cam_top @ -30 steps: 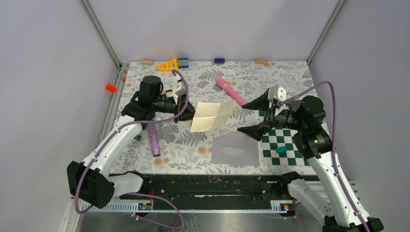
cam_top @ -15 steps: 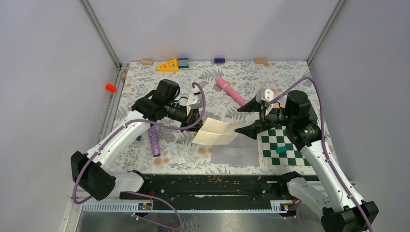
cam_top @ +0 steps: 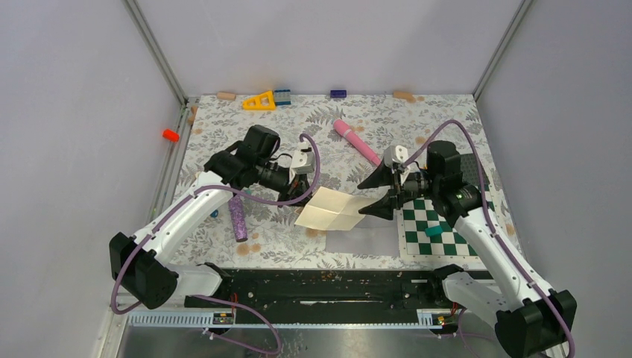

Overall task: Place the letter into the envelope and seal it
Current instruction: Fold the letter.

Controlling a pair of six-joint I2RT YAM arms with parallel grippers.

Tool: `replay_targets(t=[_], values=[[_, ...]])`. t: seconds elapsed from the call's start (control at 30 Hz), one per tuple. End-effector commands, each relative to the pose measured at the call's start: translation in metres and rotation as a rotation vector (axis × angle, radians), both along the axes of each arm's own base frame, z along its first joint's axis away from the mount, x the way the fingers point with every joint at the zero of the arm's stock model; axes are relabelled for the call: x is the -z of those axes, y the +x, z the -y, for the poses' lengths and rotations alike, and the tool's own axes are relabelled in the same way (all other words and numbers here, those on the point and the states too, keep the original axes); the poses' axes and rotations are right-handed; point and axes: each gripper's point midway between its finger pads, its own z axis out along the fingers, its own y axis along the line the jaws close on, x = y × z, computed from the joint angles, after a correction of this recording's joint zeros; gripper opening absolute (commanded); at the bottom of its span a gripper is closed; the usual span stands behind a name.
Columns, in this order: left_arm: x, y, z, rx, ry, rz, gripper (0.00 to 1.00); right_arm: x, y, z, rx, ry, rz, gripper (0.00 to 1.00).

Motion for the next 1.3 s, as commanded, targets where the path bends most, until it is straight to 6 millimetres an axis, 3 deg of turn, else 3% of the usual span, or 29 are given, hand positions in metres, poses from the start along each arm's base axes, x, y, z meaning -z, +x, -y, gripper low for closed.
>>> replay_targets(t=[0.0, 0.37, 0.77, 0.8, 1.1, 1.27], values=[[-0.023, 0.000, 0.001, 0.017, -0.051, 0.095, 0.00, 0.009, -0.005, -0.008, -0.058, -0.007, -0.031, 0.73], [-0.024, -0.001, -0.002, 0.010, -0.050, 0.126, 0.00, 0.025, -0.002, -0.013, -0.066, -0.040, -0.080, 0.58], [-0.023, 0.003, -0.003, -0.009, -0.043, 0.146, 0.00, 0.024, -0.013, -0.009, -0.089, -0.051, -0.064, 0.00], [-0.023, 0.006, -0.003, -0.020, -0.038, 0.154, 0.04, 0.024, -0.013, -0.009, -0.089, -0.051, -0.058, 0.00], [-0.039, 0.034, -0.015, -0.155, -0.075, 0.202, 0.84, 0.023, -0.012, -0.006, -0.058, -0.062, -0.025, 0.00], [-0.064, 0.045, -0.034, -0.243, -0.140, 0.248, 0.97, 0.027, -0.004, -0.005, -0.020, -0.085, -0.018, 0.00]])
